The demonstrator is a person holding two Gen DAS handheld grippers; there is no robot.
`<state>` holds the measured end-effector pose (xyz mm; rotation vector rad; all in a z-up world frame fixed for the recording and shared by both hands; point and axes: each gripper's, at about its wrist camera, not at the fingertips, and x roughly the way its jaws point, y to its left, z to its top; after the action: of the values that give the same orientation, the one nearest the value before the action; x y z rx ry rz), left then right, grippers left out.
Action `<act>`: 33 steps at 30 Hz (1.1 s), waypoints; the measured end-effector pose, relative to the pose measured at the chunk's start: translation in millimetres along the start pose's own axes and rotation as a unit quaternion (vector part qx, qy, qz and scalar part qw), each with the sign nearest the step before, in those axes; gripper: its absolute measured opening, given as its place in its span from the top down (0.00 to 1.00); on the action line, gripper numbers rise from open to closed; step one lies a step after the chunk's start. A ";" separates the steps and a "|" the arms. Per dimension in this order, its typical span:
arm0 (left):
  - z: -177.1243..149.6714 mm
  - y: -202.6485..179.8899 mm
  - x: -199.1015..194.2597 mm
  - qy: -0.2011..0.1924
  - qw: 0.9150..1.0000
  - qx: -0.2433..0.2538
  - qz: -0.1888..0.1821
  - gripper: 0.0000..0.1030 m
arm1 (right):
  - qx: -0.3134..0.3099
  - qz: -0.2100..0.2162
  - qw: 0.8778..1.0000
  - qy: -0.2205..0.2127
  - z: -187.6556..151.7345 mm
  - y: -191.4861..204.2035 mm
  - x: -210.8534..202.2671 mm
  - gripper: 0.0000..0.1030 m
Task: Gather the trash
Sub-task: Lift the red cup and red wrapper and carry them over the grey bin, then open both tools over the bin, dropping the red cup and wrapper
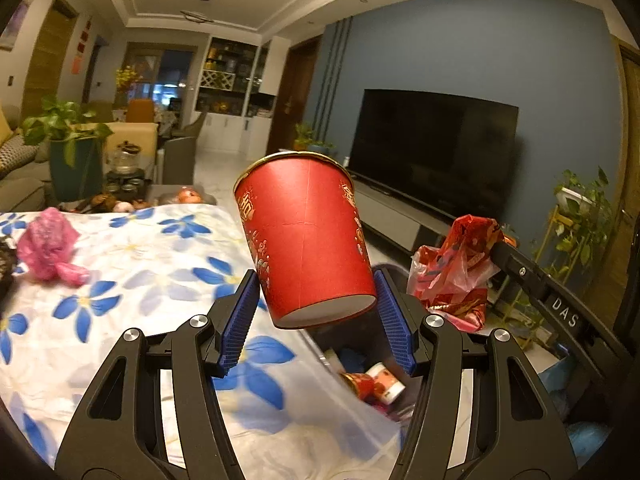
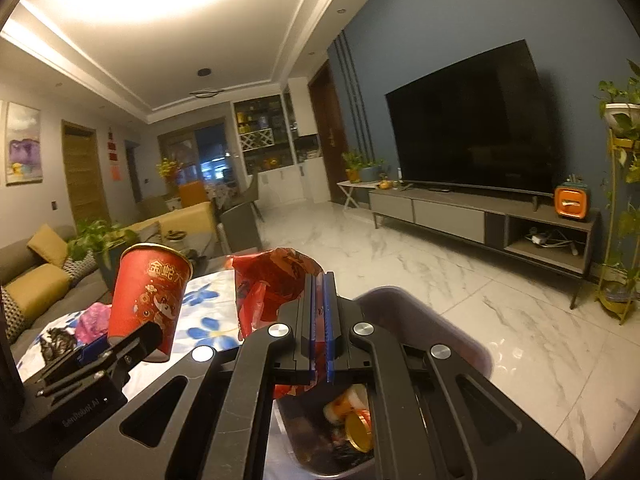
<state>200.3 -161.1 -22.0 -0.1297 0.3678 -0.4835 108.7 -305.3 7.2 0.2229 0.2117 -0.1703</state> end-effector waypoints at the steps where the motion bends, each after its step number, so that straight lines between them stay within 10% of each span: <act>1: -1.4 -3.5 4.6 0.001 1.000 0.003 -0.004 0.44 | 0.002 -0.004 1.000 -0.001 0.2 -4.0 0.6 0.96; 33: -19.1 -43.1 55.8 0.035 0.998 0.025 -0.035 0.44 | 0.019 -0.027 0.999 0.012 -3.5 -29.9 29.4 0.95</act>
<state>220.5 -226.2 -48.3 -0.0776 0.4212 -0.5664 130.7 -337.4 -8.8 0.2563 0.2383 -0.2261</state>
